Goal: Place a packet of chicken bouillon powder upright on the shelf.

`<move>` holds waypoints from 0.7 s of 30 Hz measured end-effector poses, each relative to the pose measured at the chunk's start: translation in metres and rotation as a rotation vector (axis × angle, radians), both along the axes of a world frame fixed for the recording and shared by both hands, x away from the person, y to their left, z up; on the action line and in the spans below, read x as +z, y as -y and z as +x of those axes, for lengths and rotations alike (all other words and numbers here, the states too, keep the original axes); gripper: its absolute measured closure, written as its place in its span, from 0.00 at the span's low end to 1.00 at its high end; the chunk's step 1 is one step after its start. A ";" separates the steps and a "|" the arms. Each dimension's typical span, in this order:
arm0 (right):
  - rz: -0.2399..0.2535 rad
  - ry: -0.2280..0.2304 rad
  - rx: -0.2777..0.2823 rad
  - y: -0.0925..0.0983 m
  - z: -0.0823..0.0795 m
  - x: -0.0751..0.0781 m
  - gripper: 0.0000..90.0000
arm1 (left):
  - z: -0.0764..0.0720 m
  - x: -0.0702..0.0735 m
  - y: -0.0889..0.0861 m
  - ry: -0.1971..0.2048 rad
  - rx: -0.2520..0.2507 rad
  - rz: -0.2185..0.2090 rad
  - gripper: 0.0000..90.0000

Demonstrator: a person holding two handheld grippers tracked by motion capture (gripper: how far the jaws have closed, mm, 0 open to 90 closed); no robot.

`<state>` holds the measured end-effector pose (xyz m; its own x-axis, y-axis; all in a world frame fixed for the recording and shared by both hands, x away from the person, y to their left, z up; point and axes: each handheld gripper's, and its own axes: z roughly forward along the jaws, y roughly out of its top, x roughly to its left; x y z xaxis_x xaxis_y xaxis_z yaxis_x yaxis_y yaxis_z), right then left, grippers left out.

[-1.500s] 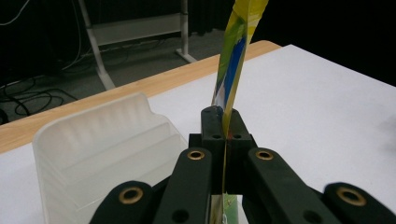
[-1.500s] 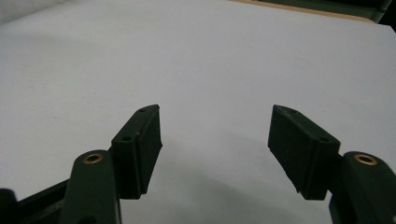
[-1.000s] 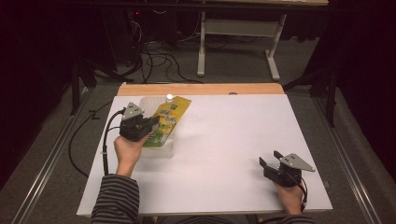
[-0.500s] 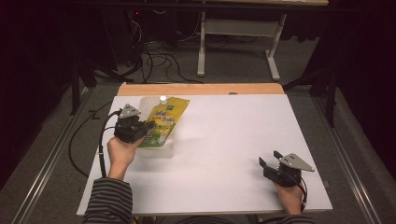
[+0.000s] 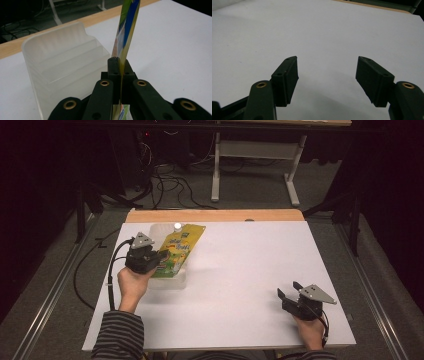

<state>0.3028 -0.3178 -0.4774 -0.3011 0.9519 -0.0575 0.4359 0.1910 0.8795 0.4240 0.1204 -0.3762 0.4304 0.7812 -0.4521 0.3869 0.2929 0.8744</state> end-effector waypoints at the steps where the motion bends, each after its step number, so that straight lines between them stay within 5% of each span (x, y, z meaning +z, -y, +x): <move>1: 0.001 0.001 0.001 0.000 0.000 0.000 0.39 | 0.000 0.000 0.000 0.008 0.001 -0.008 1.00; 7: 0.002 0.005 0.001 0.000 0.000 0.000 0.39 | 0.002 -0.003 0.005 0.035 0.008 -0.014 1.00; 21: -0.005 0.007 0.004 0.000 -0.001 0.000 0.39 | -0.008 -0.006 -0.008 -0.065 0.005 0.033 0.98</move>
<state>0.3022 -0.3176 -0.4774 -0.3046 0.9503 -0.0648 0.4285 0.1975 0.8817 0.4164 0.1283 -0.3821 0.3966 0.7983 -0.4532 0.4418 0.2668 0.8565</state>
